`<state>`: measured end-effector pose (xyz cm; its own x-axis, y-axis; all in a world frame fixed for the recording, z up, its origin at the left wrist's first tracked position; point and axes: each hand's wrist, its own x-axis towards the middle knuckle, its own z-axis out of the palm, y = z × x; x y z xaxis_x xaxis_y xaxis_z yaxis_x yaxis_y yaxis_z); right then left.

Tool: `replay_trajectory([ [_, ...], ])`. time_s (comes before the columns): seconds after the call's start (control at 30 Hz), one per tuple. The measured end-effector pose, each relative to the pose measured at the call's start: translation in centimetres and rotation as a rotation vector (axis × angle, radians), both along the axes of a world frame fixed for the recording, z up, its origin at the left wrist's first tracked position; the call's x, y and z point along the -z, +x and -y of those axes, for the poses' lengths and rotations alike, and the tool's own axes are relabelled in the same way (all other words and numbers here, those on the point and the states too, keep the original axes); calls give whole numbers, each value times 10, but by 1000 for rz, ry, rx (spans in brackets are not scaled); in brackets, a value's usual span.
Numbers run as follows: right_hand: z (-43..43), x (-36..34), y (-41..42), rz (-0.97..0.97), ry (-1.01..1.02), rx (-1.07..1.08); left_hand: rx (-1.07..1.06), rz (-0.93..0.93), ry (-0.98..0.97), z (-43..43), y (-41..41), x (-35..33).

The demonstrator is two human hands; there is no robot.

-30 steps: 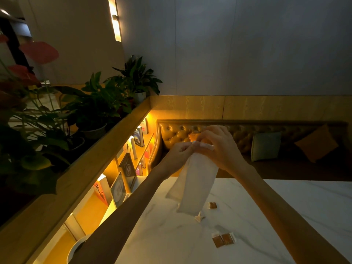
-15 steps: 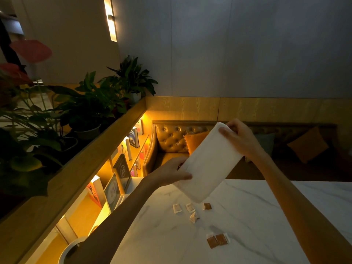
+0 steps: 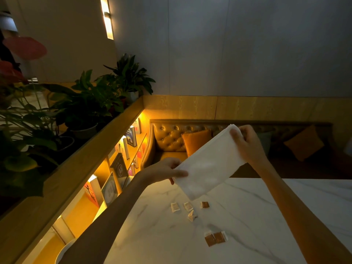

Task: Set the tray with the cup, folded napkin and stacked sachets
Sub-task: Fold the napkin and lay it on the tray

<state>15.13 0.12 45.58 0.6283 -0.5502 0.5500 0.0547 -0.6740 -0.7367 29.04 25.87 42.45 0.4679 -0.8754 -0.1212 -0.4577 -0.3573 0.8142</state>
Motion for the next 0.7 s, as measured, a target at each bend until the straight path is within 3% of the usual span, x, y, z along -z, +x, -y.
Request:
replay_trajectory([
  [0.1, -1, -1, -6, 31, 4, 14, -55, -31, -152, -7, 7, 8],
  [0.23, -8, 7, -10, 91, 73, -28, -426, -329, -581, -8, 6, 16],
  [0.33, -22, 21, -5, 81, 81, -79, -707, -280, -639, 3, -1, 28],
  [0.43, -34, 33, 0, 68, 120, -96, -860, -197, -661, 10, -9, 38],
  [0.57, -38, 49, -1, 64, 214, -46, -780, -181, -433, 3, -5, 44],
  [0.63, -36, 57, -4, 52, 269, -6, -618, -411, -364, -6, -4, 45],
  [0.7, -34, 66, -7, 34, 290, 40, -520, -598, -447, -13, -6, 49],
])
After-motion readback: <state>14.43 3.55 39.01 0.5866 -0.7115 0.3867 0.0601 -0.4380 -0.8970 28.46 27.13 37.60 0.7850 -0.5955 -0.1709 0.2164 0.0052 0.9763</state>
